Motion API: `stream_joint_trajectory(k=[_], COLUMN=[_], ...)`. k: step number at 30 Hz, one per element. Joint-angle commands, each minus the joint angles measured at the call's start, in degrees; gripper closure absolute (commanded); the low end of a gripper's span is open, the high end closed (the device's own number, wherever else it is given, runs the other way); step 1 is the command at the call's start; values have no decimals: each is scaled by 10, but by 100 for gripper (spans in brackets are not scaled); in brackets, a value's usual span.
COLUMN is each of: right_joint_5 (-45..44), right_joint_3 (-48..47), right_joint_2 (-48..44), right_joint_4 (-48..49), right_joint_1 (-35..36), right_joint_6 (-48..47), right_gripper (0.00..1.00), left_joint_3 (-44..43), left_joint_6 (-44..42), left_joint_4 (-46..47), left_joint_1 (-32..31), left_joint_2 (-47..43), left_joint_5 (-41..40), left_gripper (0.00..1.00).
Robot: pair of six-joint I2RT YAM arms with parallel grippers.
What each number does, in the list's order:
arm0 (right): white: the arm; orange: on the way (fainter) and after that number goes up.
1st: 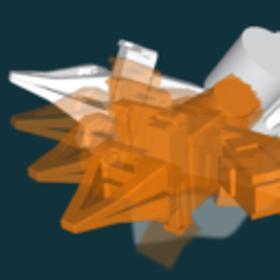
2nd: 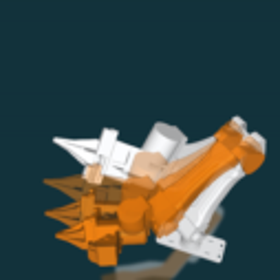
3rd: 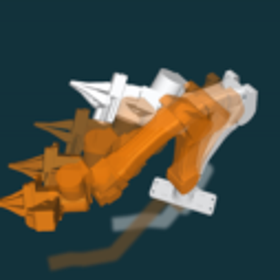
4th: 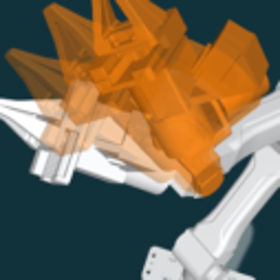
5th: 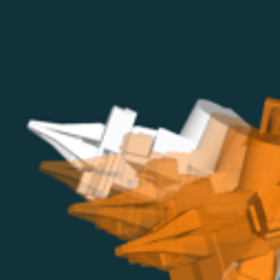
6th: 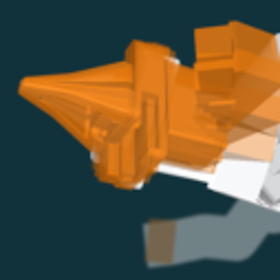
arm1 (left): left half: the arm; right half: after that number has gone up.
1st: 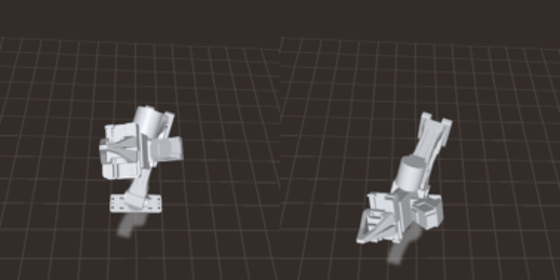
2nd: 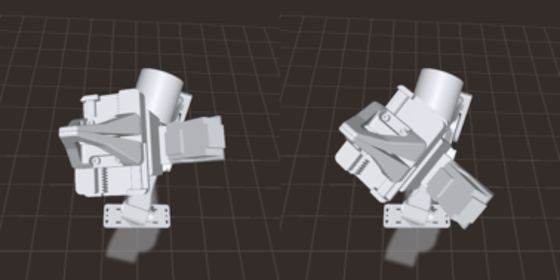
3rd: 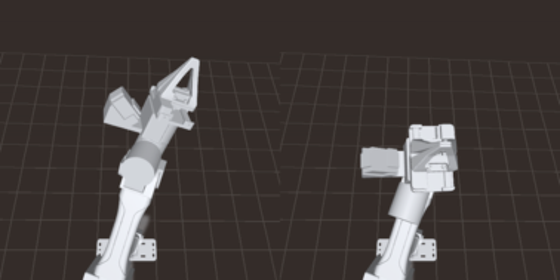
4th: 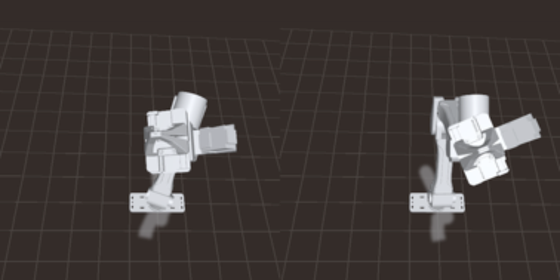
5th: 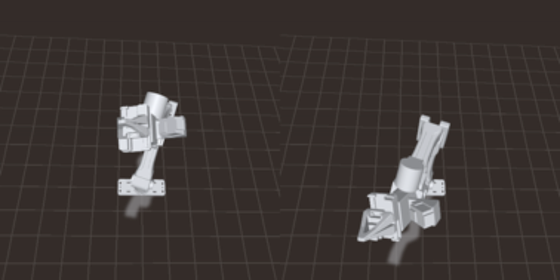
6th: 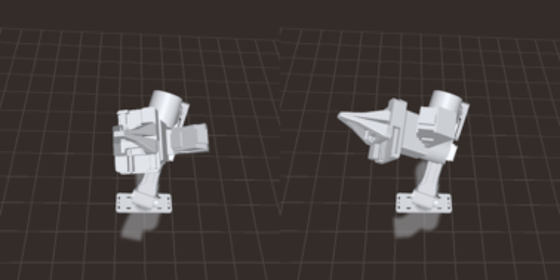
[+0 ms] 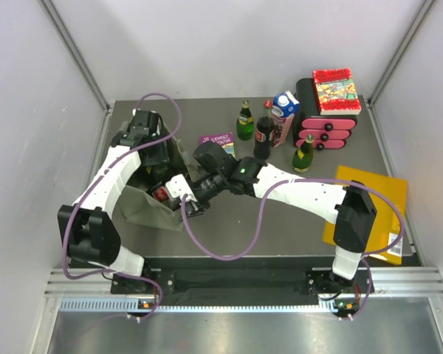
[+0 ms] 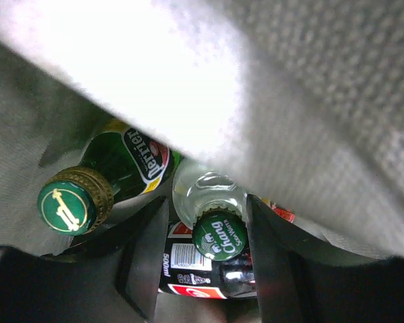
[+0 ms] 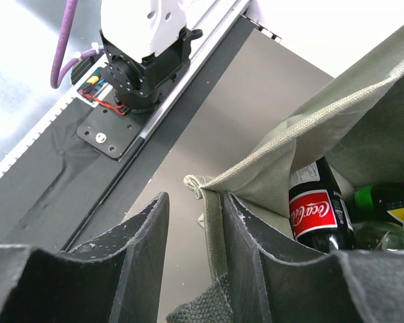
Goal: Take the beverage out of the canvas bag
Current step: Take out the drink from the canvas bag.
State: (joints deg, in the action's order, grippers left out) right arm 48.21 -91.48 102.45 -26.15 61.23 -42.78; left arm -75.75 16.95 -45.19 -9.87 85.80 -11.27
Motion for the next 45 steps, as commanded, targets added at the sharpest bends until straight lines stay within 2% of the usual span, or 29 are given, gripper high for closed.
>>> stream_joint_trajectory(k=[1,8,11,16,17,20,22,23,25,35,45], right_joint_5=[15,15,14,13,12,9,9,11,13,71,78], right_joint_3=[7,5,7,8,7,3,-7,-10,-23,-89,-122], right_joint_2=[-15,-15,-16,-17,-19,-22,-22,-23,-23,-30,-22], right_joint_4=[-17,-17,-17,-17,-18,-17,-16,-13,-2,62,190], right_joint_1=[-10,-11,-12,-13,-13,-15,-18,-20,-27,-66,-93], right_joint_6=[10,13,12,12,12,17,32,40,69,213,391], right_gripper=[62,62,62,62,62,60,54,45,38,32,25], left_joint_3=[8,-1,-15,-41,-56,-82,-97,-113,-127,-198,-270], left_joint_6=[-8,-3,-9,-16,-17,-25,-34,-37,-43,-50,-51], left_joint_4=[-78,-75,-81,-92,-101,-112,-123,-134,-147,-193,-220], left_joint_1=[1,2,1,1,1,1,2,1,2,1,1], left_joint_2=[25,29,29,19,16,0,-11,-15,-26,-82,-108], left_joint_5=[-2,-5,-5,1,2,4,5,8,12,41,77], left_gripper=[45,49,63,97,100,100,100,100,100,100,100])
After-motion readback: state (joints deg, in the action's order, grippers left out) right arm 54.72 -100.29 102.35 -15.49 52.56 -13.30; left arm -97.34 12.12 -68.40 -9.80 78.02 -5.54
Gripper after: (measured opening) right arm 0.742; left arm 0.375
